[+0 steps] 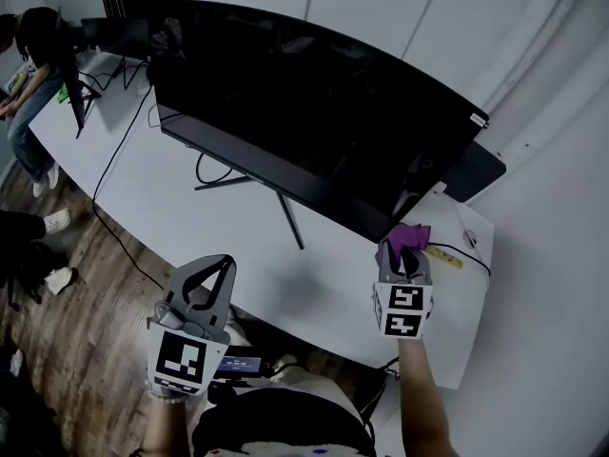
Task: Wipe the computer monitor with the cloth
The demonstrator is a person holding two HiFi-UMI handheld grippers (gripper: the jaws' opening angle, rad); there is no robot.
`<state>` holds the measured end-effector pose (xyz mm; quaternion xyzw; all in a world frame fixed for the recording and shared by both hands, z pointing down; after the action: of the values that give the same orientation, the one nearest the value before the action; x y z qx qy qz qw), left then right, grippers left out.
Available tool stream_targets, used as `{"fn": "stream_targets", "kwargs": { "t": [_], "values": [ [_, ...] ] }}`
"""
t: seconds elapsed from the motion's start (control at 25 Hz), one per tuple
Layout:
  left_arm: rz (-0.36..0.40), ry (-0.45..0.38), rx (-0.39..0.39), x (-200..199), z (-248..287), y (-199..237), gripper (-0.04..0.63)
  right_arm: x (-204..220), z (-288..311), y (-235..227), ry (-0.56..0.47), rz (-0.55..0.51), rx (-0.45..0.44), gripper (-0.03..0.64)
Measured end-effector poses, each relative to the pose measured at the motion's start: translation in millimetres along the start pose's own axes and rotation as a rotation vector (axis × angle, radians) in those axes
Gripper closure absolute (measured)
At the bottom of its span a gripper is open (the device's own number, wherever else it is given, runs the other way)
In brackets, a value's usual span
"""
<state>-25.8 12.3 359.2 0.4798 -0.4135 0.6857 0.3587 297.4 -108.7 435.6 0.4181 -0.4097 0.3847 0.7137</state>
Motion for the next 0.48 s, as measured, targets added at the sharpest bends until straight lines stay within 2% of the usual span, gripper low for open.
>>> {"fn": "stream_targets", "kwargs": {
  "t": [0.2, 0.48],
  "values": [
    [0.002, -0.011, -0.001, -1.6, 1.9, 2.5, 0.589, 14.3, 2.4, 2.7, 0.044, 0.129, -0.005, 0.545],
    [-0.005, -0.021, 0.008, 1.7, 1.1, 8.1, 0.589, 32.5, 8.4, 12.0, 0.102, 0.220, 0.006, 0.545]
  ]
}}
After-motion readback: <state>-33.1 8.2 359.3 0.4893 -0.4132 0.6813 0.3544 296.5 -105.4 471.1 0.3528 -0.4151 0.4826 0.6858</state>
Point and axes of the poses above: the fingertips, and each gripper's own axes: z forward along the fingers, y to its left, x out of its underside, the point moved 9 cm from there along -z, backward along the fingers, and after that the axes turned 5 degrees about -y, right-handed, at the moved point
